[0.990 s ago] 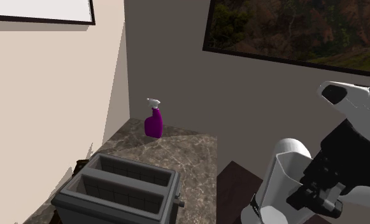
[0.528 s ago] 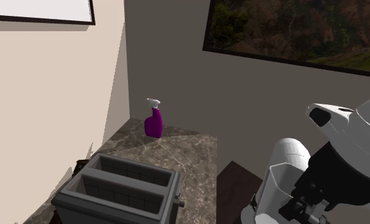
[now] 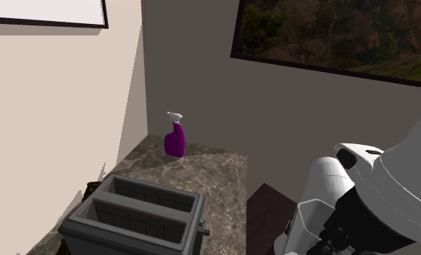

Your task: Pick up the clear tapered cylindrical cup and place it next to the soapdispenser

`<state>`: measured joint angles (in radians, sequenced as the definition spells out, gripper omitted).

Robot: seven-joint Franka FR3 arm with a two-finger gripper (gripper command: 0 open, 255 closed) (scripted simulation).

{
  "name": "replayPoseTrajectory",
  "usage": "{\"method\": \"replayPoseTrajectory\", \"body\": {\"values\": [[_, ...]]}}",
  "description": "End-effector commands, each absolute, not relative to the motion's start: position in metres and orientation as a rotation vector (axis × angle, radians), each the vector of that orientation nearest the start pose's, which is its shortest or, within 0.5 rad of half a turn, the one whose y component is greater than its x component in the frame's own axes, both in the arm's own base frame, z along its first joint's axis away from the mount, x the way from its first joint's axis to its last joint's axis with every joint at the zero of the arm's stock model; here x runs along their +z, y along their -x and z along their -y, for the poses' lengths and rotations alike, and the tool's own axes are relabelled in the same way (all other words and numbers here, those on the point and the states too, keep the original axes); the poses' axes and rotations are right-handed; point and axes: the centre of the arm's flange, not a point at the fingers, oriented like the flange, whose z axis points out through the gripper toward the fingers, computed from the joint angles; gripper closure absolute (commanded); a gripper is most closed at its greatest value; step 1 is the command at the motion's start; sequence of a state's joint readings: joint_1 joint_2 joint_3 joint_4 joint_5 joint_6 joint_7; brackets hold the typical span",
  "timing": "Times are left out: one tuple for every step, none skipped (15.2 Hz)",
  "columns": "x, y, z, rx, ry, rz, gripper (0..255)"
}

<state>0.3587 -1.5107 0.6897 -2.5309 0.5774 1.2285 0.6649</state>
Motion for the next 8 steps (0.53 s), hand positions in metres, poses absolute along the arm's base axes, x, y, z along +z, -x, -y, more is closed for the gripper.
{"method": "replayPoseTrajectory", "body": {"values": [[0.512,0.029,-0.257,-0.257,3.220,0.055,255],[0.506,0.029,-0.257,-0.257,3.220,0.055,255],[0.501,0.029,-0.257,-0.257,3.220,0.055,255],[0.496,0.029,-0.257,-0.257,3.220,0.055,255],[0.490,0.029,-0.257,-0.257,3.220,0.055,255],[0.485,0.029,-0.257,-0.257,3.220,0.055,255],[0.480,0.029,-0.257,-0.257,3.220,0.055,255],[0.475,0.029,-0.257,-0.257,3.220,0.055,255]]}}
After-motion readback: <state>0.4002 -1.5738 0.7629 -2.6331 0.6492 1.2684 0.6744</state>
